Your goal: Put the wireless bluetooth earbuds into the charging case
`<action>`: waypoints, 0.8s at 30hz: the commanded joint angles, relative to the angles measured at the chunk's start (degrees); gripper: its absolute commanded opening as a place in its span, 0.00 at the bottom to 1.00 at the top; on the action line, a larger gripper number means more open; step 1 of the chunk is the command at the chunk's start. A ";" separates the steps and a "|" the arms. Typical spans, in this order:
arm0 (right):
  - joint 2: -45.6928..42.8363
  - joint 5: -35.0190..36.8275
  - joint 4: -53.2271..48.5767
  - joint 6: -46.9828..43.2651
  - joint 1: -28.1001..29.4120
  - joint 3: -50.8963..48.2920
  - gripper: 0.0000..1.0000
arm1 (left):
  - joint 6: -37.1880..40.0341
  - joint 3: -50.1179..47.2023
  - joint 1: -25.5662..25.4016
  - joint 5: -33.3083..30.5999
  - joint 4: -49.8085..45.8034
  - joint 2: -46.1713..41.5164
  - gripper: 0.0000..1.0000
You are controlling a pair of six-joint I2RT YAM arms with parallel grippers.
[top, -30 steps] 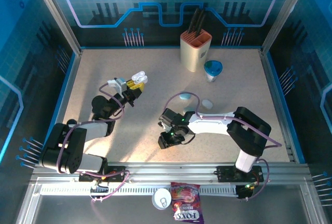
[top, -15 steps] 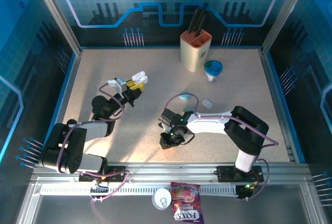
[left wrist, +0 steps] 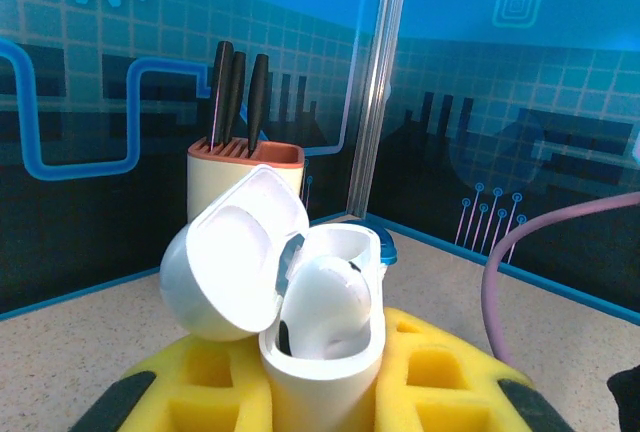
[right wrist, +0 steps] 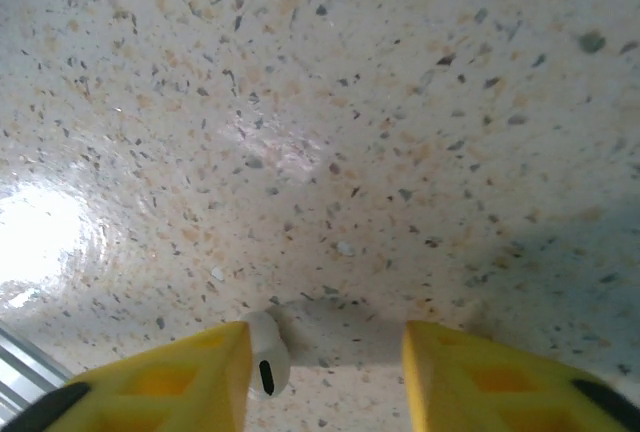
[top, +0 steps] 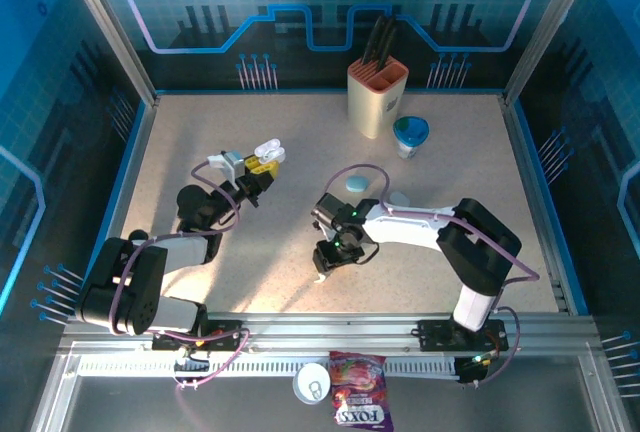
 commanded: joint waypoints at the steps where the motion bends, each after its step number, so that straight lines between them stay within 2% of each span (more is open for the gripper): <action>1: -2.38 -2.94 1.52 3.40 -0.22 -1.39 0.51 | 0.07 -0.87 0.65 1.04 1.88 -0.56 0.07; 4: -3.98 -5.96 5.69 7.15 0.24 -4.10 0.51 | 0.07 -0.67 0.61 1.24 1.90 -0.12 0.07; 9: -4.24 -7.35 6.05 12.94 0.30 -6.13 0.45 | 0.05 -0.32 0.60 1.42 1.90 0.09 0.08; 13: -4.40 -9.84 10.21 17.49 0.39 -9.00 0.41 | -0.02 -0.32 0.60 1.52 1.90 0.09 0.08; 24: -3.84 -11.35 12.88 18.56 0.40 -10.67 0.35 | -0.01 -0.77 0.60 1.65 1.95 -0.18 0.08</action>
